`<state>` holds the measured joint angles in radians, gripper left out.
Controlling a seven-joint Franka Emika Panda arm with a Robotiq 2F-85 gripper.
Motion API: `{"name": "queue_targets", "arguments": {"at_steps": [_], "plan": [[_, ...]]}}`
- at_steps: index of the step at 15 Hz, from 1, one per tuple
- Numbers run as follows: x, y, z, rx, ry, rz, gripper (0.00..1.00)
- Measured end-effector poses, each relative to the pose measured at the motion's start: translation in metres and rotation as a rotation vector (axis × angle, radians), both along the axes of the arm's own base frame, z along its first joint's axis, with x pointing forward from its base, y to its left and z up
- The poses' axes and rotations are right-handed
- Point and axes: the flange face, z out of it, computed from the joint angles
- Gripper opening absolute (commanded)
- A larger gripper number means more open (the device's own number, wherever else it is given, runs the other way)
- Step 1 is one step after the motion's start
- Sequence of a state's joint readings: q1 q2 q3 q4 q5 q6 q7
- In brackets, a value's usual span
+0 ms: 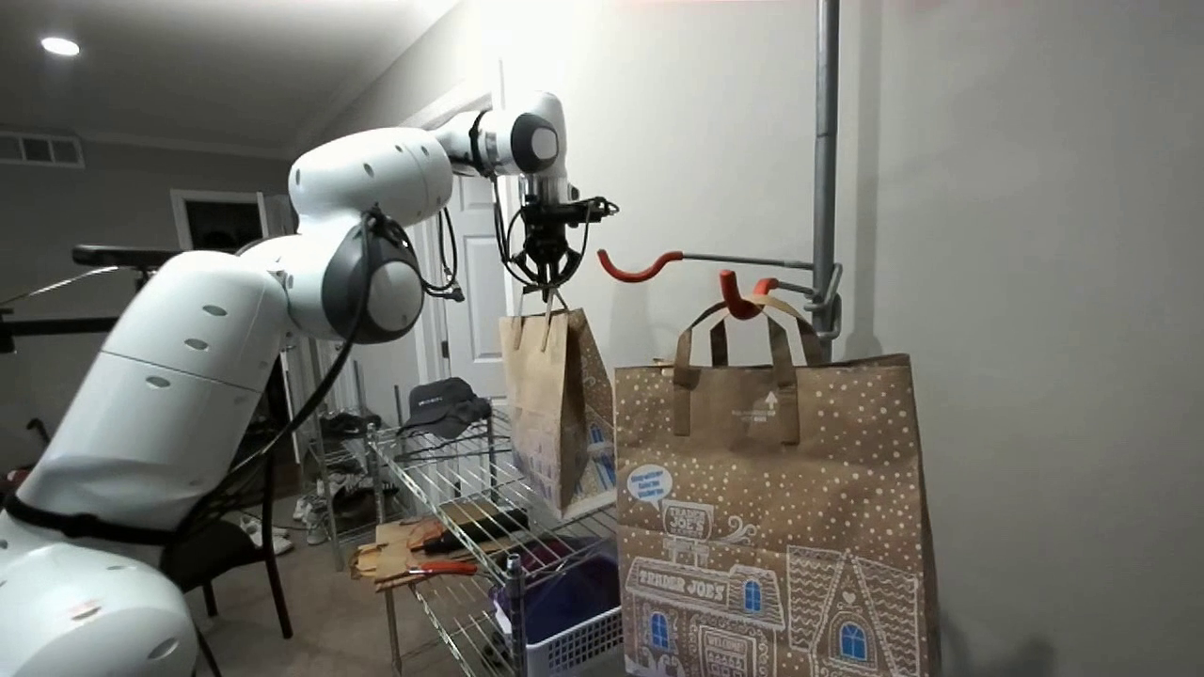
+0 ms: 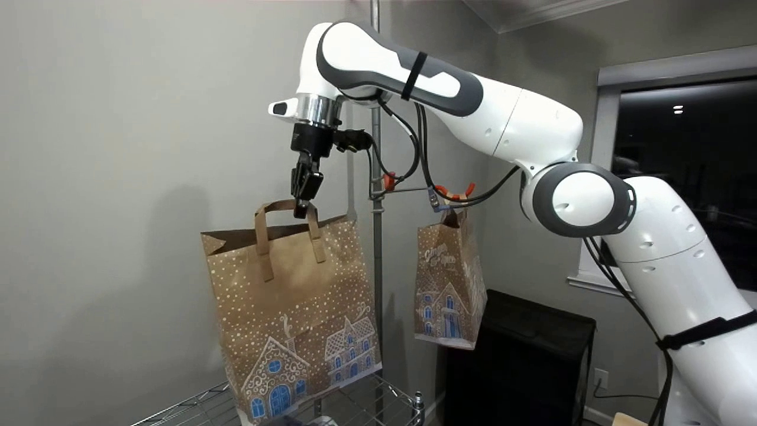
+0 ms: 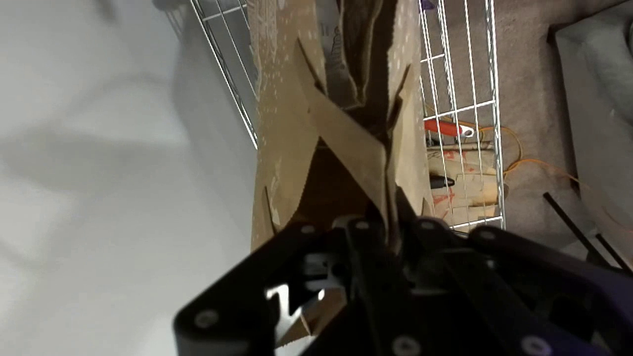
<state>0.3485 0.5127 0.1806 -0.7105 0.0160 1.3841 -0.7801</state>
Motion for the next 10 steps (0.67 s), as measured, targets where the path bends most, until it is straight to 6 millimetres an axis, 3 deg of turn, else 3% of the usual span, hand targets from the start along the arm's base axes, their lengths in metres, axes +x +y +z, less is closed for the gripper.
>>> {"name": "queue_targets", "arguments": {"at_steps": [3, 4, 6, 10], "plan": [[-0.003, -0.001, -0.002, -0.048, 0.016, -0.026, 0.05], [-0.005, -0.002, -0.002, -0.059, 0.023, -0.035, 0.3], [-0.009, -0.005, -0.003, -0.078, 0.052, -0.048, 0.35], [-0.015, -0.01, -0.007, -0.109, 0.104, -0.047, 0.6]]}}
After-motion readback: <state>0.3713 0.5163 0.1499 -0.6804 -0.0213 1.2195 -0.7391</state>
